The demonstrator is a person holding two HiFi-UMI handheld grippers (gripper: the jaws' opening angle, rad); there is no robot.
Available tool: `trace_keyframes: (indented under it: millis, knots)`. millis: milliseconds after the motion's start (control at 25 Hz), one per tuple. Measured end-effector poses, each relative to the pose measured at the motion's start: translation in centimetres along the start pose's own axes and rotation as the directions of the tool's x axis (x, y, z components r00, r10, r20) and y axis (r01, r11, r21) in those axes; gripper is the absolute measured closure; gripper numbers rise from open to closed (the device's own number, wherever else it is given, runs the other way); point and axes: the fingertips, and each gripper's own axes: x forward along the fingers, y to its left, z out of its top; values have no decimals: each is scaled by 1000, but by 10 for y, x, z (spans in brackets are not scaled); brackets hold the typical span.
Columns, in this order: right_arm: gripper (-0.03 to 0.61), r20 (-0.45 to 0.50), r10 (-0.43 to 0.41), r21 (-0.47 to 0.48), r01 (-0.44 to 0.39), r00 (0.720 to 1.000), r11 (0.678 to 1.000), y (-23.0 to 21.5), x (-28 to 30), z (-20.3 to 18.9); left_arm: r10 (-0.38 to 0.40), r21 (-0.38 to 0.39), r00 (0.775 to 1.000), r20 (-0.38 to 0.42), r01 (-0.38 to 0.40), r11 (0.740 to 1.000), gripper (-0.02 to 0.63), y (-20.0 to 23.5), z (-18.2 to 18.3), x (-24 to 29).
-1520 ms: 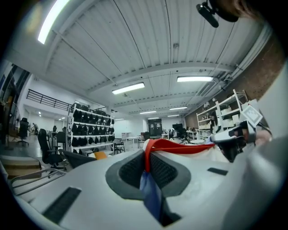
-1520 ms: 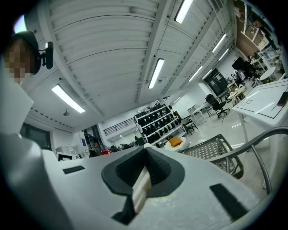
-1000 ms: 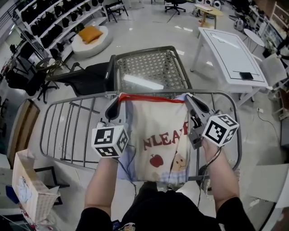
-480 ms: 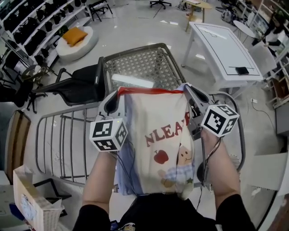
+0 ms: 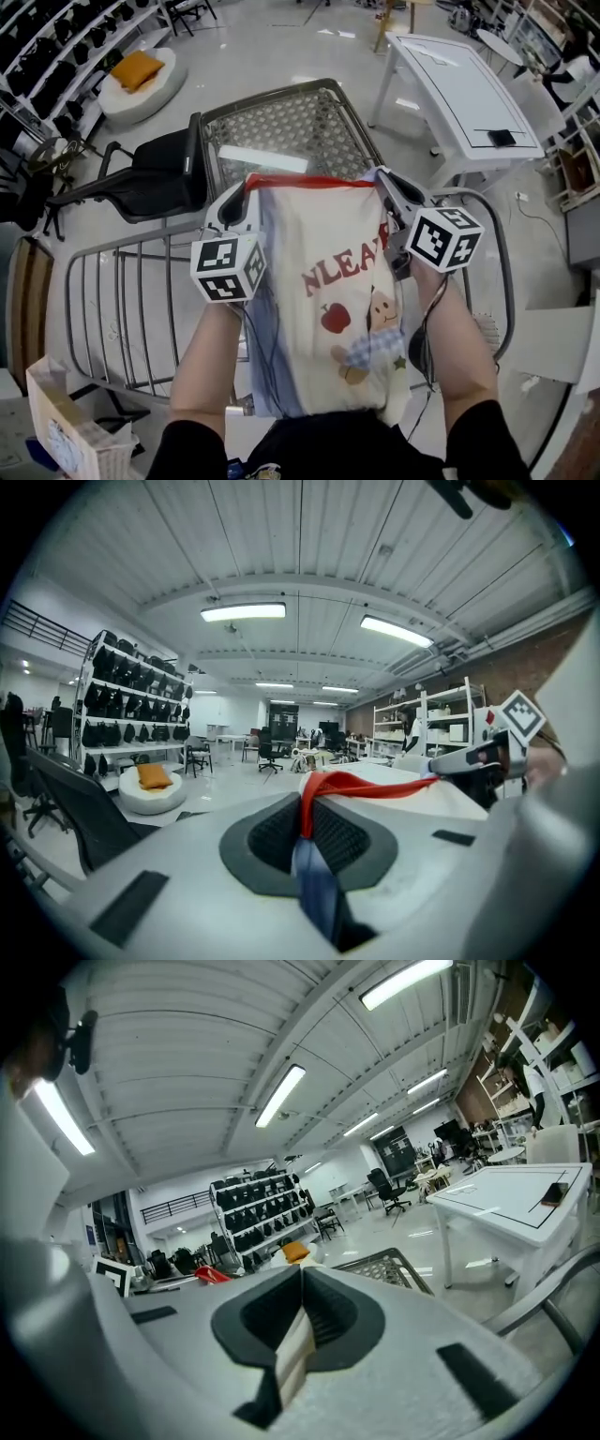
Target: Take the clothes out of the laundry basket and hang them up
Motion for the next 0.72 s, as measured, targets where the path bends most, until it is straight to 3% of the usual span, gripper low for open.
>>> trace_keyframes:
  millis: [320, 720]
  knots:
    - [566, -83, -49, 37, 52, 995, 998, -27, 17, -43, -4, 8, 994, -112, 5, 1000, 589, 3, -56, 19]
    - [554, -171, -56, 23, 61, 984, 998, -37, 28, -73, -12, 48, 979, -203, 22, 999, 578, 3, -88, 27]
